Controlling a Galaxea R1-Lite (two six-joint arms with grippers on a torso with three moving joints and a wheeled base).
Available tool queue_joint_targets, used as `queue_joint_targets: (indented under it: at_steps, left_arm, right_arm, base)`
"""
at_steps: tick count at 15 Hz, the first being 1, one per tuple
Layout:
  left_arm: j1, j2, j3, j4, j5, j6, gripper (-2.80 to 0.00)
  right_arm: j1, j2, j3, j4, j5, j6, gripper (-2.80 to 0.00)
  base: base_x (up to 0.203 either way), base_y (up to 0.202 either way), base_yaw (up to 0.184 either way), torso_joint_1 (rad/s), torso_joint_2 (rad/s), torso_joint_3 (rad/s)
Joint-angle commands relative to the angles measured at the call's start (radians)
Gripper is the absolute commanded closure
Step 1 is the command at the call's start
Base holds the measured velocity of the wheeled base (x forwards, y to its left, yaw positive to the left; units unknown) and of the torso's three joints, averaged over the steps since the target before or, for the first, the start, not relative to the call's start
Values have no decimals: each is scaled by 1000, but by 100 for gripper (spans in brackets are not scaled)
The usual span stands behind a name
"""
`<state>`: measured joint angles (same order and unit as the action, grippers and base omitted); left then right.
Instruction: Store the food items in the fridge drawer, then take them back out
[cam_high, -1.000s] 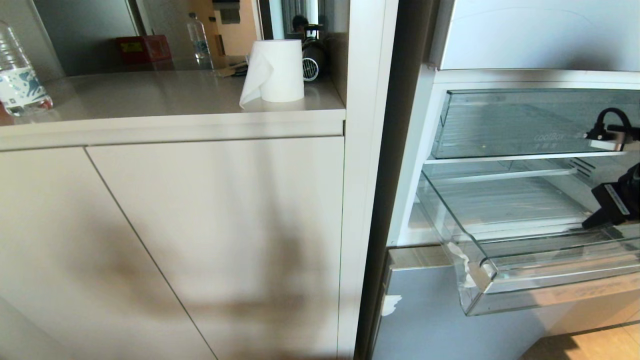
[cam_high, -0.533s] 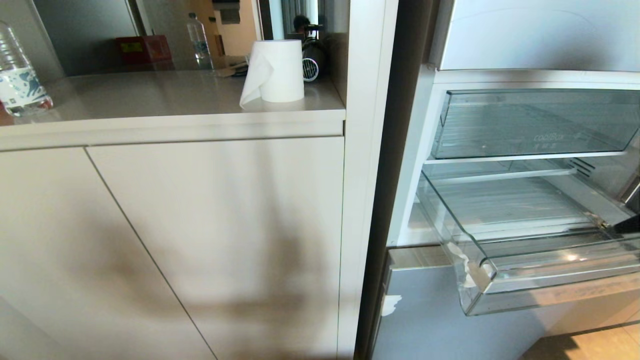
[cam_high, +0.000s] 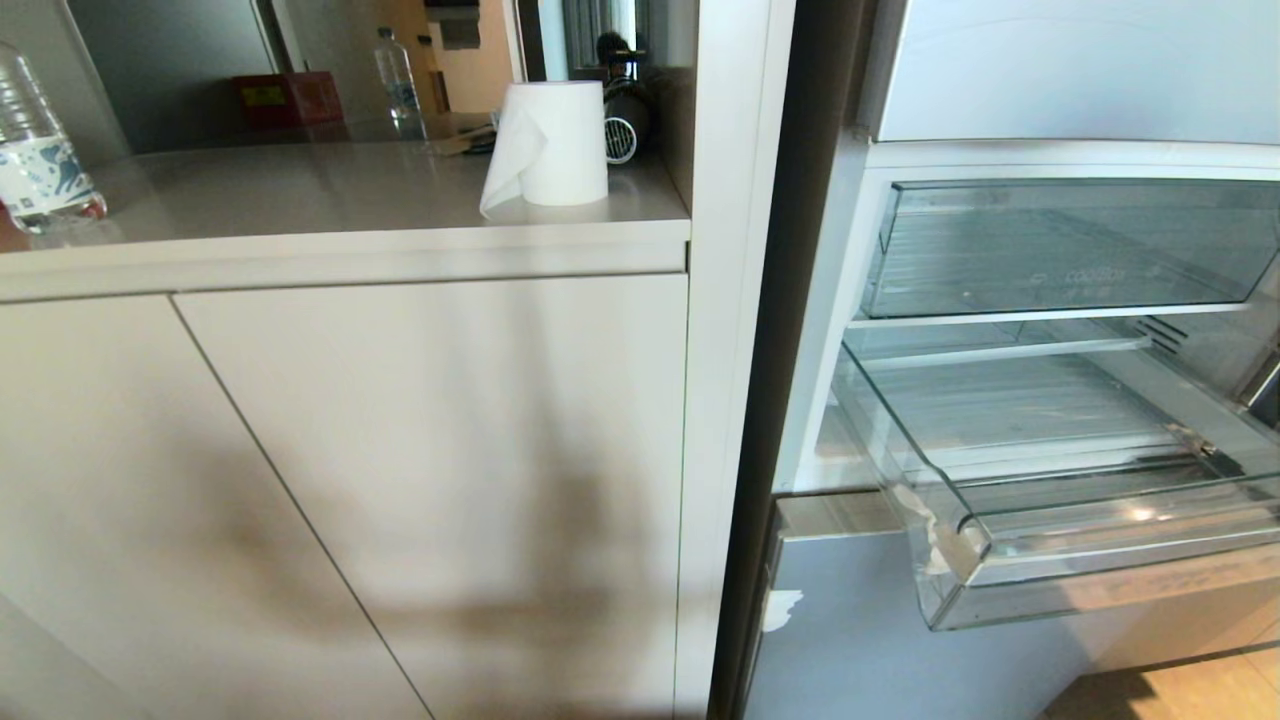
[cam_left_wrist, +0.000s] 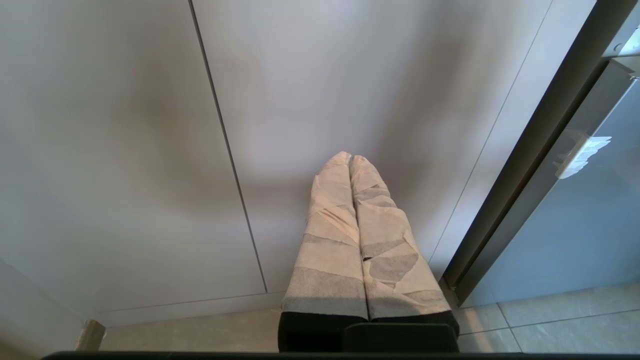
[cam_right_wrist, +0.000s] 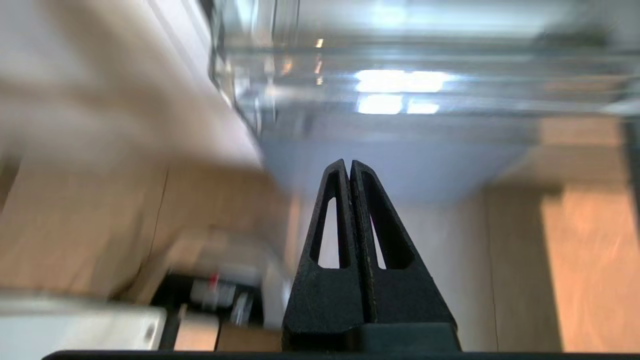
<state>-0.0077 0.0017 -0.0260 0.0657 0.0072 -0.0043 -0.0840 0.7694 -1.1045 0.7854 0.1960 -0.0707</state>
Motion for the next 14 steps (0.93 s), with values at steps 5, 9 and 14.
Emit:
queue_joint_targets:
  at_steps: [5,9,14]
  left_arm:
    - [0,0,0,0,-1,1,0]
    - [0,0,0,0,-1,1,0]
    - [0,0,0,0,-1,1,0]
  right_arm:
    - [-3,-489,527,-494,-87,89,0]
    - [12,-494,922,-908,-130,-15,0]
    - [71,-710,1107,-880,-118,-102,0]
  base:
    - [0,0,0,0,0,0]
    - [0,0,0,0,0,0]
    - [0,0,0,0,0,0]
